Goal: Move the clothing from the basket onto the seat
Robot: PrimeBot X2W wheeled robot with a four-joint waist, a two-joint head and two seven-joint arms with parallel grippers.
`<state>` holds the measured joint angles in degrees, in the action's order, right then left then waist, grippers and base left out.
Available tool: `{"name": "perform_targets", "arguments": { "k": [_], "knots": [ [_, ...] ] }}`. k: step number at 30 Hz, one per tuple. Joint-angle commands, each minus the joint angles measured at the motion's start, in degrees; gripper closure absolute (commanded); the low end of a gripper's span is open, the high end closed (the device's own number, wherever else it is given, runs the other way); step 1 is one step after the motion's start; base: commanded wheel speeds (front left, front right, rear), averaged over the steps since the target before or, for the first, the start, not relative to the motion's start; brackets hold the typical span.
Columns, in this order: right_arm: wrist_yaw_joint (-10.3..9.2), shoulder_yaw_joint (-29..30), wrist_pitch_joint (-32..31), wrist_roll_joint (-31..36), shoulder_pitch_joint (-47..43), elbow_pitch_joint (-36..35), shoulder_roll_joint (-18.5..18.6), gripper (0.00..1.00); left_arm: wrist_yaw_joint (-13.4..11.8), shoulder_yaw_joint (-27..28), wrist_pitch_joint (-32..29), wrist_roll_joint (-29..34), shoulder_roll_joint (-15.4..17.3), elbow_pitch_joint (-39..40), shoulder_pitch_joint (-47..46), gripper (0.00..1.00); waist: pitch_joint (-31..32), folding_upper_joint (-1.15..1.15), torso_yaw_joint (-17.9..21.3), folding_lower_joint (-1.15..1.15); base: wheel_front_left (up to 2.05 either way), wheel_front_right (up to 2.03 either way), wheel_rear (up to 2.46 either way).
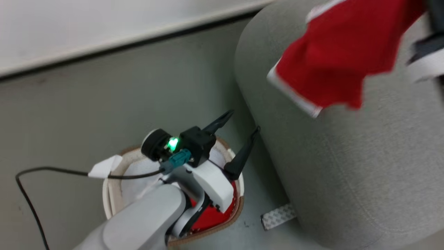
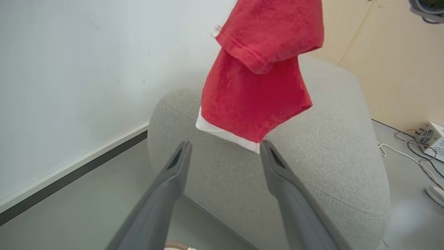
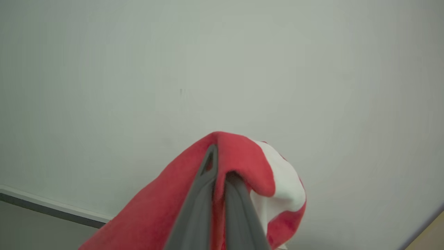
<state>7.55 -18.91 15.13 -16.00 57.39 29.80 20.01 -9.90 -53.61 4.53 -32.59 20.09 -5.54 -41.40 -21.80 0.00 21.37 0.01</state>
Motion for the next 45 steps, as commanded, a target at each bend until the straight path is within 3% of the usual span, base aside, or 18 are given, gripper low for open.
{"name": "perform_targets", "arguments": {
  "k": [1, 10, 13, 18, 19, 21, 22, 28, 35, 40, 45],
  "knots": [
    [-0.12, 1.2, -0.3, 0.3, 3.7, 0.9, 2.1, 1.0, 0.5, 0.1, 0.1, 1.0, -0.1, -0.5, -1.7, 0.0, -8.5, 0.0, -4.6, -0.01, 0.0, 0.0, 0.0],
    [-0.12, 11.3, -2.0, 1.4, 16.0, 13.1, 13.3, 1.0, 1.9, -0.6, 1.9, 3.6, -2.6, -2.2, -7.9, 0.0, -18.8, 0.0, -9.4, -0.01, 0.0, 0.0, 0.0],
    [-0.12, 16.1, -1.6, 2.0, 14.9, 20.0, 13.7, 1.0, 2.1, -0.9, 3.0, 4.5, -3.0, -3.4, -8.9, 0.0, -20.7, 0.0, -10.8, -0.01, 0.0, 0.0, 0.0],
    [-0.12, 22.4, -0.2, 4.5, 8.9, 29.4, 11.2, 1.0, 2.4, -1.3, 4.4, 4.6, -2.4, -6.5, -7.9, 0.0, -21.1, 0.0, -11.3, -0.01, 0.0, 0.0, 0.0],
    [-0.12, 23.6, -0.1, 5.0, 7.6, 30.5, 10.4, 0.89, 2.6, -1.3, 4.6, 4.4, -2.1, -7.1, -7.5, 0.0, -20.8, 0.0, -11.2, -0.01, 0.0, 0.0, 0.0],
    [-0.12, 26.0, 0.1, 5.7, 5.0, 31.1, 9.2, 0.4, 2.8, -1.5, 4.9, 4.3, -1.7, -8.0, -7.3, 0.0, -20.3, 0.0, -10.9, -0.01, 0.0, 0.0, 0.0],
    [-0.13, 27.3, 0.1, 6.2, 3.8, 30.1, 8.5, 0.0, 2.9, -1.5, 5.0, 4.2, -1.5, -8.4, -7.2, 0.0, -20.2, 0.0, -10.8, -0.01, 0.0, 0.0, 0.0],
    [-0.12, 33.5, 0.0, 9.4, -5.2, 18.1, 3.2, 0.0, 2.7, -0.9, 6.2, 3.7, -0.7, -10.4, -6.8, 0.0, -18.8, 0.0, -9.3, -0.01, 0.0, 0.0, 0.0],
    [-0.12, 36.5, 0.0, 13.0, -15.4, 1.8, -3.1, 0.0, 2.0, 0.4, 8.9, 2.2, -1.6, -12.8, -4.5, 0.0, -14.1, 0.0, -8.1, -0.01, 0.0, 0.0, 0.0],
    [-0.12, 35.8, 0.0, 14.9, -23.3, -9.1, -7.3, 0.0, 1.7, 2.6, 10.3, 0.7, -2.3, -14.4, -0.9, 0.0, -8.2, 0.0, -7.6, -0.01, 0.0, 0.0, 0.0],
    [-0.12, 33.1, 0.0, 15.3, -30.1, -14.6, -8.8, 0.0, 1.5, 6.3, 10.6, 0.8, -3.9, -14.1, 3.9, 0.0, -1.6, 0.0, -8.3, -0.01, 0.0, 0.0, 0.0]
  ]
}}
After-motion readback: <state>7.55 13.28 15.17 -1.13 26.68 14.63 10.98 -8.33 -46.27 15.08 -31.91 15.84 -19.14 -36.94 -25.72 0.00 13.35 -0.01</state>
